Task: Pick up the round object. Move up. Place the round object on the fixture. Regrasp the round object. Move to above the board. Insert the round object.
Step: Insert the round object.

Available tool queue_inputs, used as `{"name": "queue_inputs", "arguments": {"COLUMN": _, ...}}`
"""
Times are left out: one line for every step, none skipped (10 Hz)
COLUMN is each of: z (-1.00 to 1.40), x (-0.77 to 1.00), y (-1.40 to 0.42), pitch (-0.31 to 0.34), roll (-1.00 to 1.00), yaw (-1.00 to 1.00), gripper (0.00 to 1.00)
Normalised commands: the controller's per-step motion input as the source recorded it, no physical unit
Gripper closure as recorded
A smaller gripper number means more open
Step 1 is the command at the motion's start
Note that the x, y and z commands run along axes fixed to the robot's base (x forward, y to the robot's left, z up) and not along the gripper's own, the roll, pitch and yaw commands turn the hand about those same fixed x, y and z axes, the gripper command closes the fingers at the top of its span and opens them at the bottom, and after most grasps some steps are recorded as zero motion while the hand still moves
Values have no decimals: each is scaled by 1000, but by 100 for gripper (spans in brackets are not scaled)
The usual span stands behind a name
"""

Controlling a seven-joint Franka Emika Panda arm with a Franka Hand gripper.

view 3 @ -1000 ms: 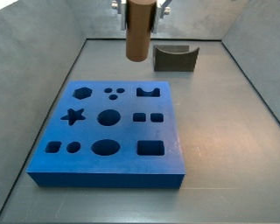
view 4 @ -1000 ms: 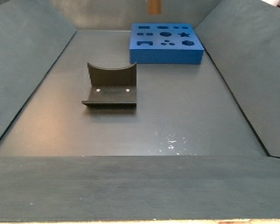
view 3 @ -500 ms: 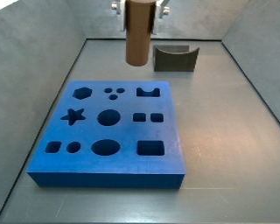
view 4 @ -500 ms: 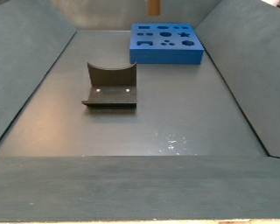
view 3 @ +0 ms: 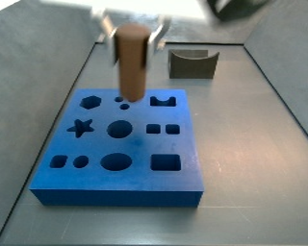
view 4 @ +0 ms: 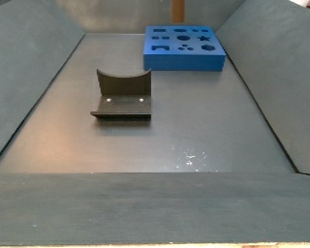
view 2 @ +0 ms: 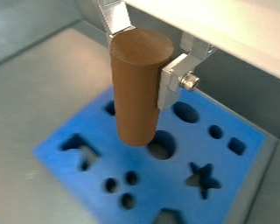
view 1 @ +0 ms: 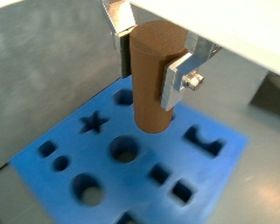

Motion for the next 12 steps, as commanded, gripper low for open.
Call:
{"name": "queue_inputs", "arguments": {"z": -37, "x": 23, "y": -20, "pitch": 66, "roll": 0, "yaw": 0, "gripper": 100}}
{"name": "queue_inputs", "arguments": {"z": -314, "x": -20, "y": -74, "pitch": 406, "roll": 0, "yaw": -334, "gripper": 100}}
{"name": "queue_inputs", "arguments": {"z": -363, "x": -57, "y": 66, "pitch": 249, "roll": -231, "yaw": -434, "gripper": 100}}
{"name": "queue_inputs", "arguments": {"z": -40, "x": 11, "y": 0, "pitch": 0, "roll": 0, "yaw": 0, "gripper": 100}}
{"name": "queue_inputs", "arguments": {"z": 0, "x": 143, "y": 100, "pitch": 389, "roll": -177, "yaw": -40, "gripper": 100}}
{"name": "queue_inputs", "arguments": {"z": -120, "x": 166, "y": 214, "pitch": 403, "roll": -534, "yaw": -91, "gripper": 100}}
{"name": "queue_inputs", "arguments": {"z": -23, "x": 0, "y": 0, "pitch": 6, "roll": 0, "yaw": 0, "gripper": 100}}
{"name": "queue_inputs", "arguments": {"z": -49, "x": 26, "y": 0, "pitch": 463, "roll": -440, "yaw": -100, "gripper": 100}}
{"name": "queue_inputs", "arguments": {"z": -57, "x": 83, "y": -9, "pitch": 260, "roll": -289, "yaw": -3, "gripper": 100}}
{"name": "queue_inputs", "arguments": {"z": 0, "x": 0, "y": -14, "pitch": 0, "roll": -26, "yaw": 0, "gripper": 100}}
{"name": "queue_inputs", "arguments": {"z": -169, "x": -297, "y": -389, "pitch": 0, "roll": -91, "yaw": -40, "gripper": 100}}
{"name": "queue_inputs", "arguments": {"z": -17, "x": -100, "y": -174, "pitch": 0, "roll": -43, "yaw": 0, "gripper": 100}}
